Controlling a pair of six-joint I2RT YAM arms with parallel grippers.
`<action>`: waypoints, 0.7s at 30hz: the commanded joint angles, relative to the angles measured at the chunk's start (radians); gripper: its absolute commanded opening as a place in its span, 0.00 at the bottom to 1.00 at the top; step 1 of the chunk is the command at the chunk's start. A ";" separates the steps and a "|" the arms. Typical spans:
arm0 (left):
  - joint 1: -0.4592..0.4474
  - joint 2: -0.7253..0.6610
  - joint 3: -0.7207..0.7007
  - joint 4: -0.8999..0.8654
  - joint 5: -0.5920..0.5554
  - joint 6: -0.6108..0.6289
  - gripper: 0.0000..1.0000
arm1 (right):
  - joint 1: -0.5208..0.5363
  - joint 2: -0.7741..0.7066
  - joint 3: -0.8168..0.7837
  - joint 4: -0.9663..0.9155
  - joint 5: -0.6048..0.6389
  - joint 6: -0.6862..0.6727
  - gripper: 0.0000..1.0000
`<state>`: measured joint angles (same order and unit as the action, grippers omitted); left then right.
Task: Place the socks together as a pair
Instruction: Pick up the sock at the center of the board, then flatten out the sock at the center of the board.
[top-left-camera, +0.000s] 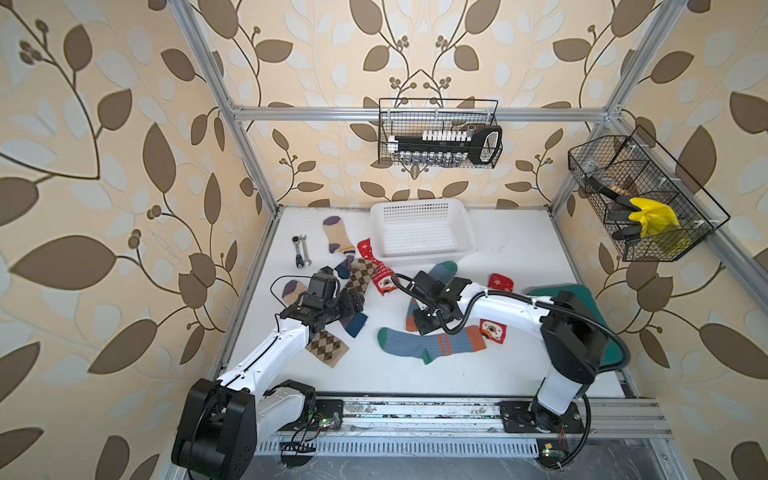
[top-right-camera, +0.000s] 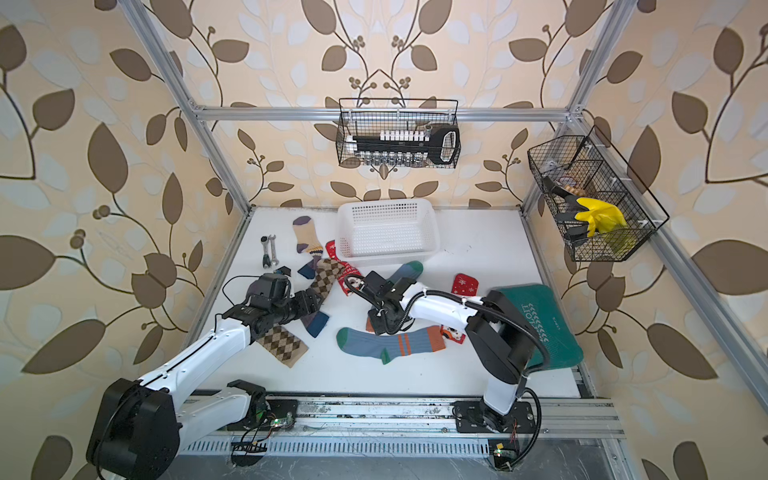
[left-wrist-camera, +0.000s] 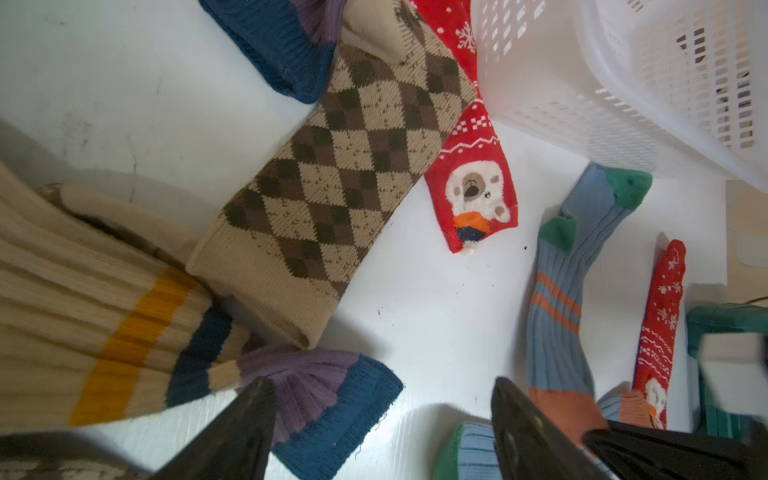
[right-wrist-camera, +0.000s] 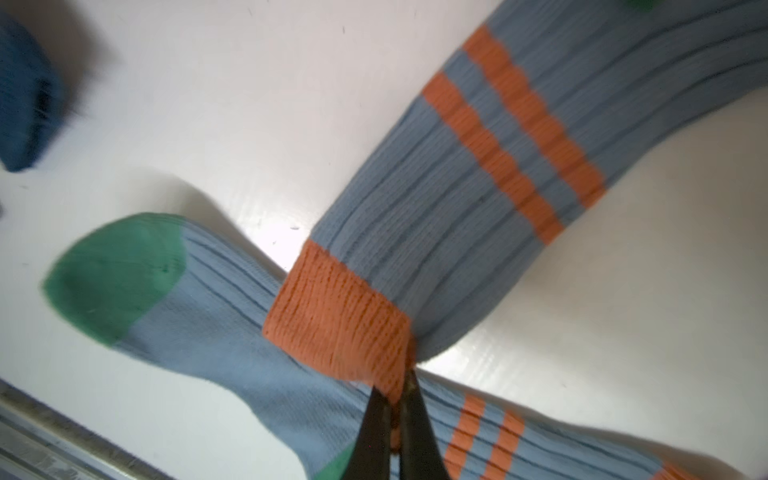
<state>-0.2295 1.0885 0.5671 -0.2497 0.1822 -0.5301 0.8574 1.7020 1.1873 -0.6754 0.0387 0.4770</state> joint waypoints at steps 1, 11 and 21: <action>-0.002 0.003 0.015 0.014 0.036 -0.006 0.84 | 0.004 -0.089 0.034 -0.080 0.063 -0.037 0.00; -0.002 -0.040 -0.002 0.002 0.025 -0.017 0.85 | 0.027 0.101 0.468 -0.271 -0.072 -0.198 0.00; -0.001 -0.080 0.015 -0.029 0.038 -0.021 0.88 | 0.076 -0.013 0.364 -0.249 -0.045 -0.269 0.00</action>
<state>-0.2295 1.0359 0.5667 -0.2649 0.2020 -0.5503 0.9367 1.7641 1.6413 -0.8925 -0.0589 0.2436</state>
